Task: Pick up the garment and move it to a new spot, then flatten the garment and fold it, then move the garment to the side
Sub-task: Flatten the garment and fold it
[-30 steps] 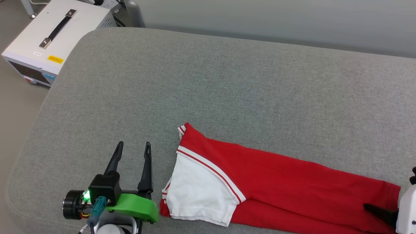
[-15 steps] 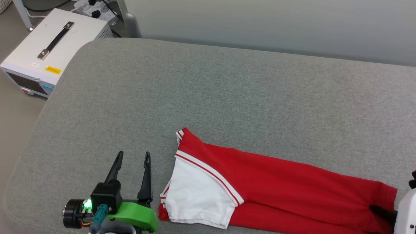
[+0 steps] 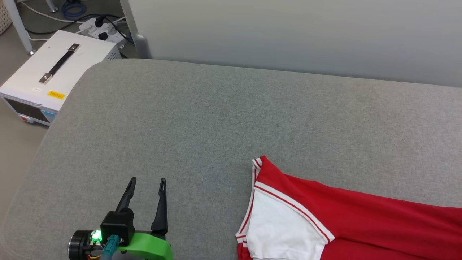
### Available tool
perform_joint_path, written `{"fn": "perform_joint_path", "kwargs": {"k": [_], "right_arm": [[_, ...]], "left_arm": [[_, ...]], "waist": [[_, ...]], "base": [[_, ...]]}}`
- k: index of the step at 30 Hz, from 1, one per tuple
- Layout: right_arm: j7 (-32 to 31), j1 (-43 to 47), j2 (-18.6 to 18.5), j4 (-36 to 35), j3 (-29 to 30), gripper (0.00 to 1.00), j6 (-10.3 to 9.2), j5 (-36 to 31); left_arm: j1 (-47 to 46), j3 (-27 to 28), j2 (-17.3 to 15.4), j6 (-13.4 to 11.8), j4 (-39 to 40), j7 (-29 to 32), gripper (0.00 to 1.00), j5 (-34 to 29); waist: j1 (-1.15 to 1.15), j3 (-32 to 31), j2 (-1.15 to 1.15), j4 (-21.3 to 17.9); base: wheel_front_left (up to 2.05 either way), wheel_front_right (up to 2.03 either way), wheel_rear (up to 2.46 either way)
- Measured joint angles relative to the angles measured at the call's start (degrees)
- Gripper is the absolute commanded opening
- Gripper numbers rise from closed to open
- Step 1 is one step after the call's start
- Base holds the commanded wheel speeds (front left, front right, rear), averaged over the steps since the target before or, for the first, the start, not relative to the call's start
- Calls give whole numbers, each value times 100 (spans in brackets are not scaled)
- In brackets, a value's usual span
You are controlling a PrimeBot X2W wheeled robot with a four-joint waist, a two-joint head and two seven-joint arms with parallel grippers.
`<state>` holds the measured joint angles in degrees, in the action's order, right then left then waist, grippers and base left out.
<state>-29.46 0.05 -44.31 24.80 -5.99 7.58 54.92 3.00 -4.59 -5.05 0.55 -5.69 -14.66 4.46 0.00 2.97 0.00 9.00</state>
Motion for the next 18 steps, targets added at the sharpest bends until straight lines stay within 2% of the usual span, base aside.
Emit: {"fn": "perform_joint_path", "kwargs": {"k": [6,10,18], "right_arm": [[-62,187,-52,-358,148,0,-3,160],[-219,346,-32,-1062,212,0,-4,448],[-742,407,385,-2514,-62,0,-5,694]], "left_arm": [[76,74,14,51,-12,0,100,-47],[80,82,35,77,-14,0,100,-92],[81,43,107,122,-32,0,100,-140]], "waist": [[0,-83,0,-81],[0,-127,0,-139],[0,-109,0,-143]], "base": [[0,0,0],[0,0,0],[0,0,0]]}}
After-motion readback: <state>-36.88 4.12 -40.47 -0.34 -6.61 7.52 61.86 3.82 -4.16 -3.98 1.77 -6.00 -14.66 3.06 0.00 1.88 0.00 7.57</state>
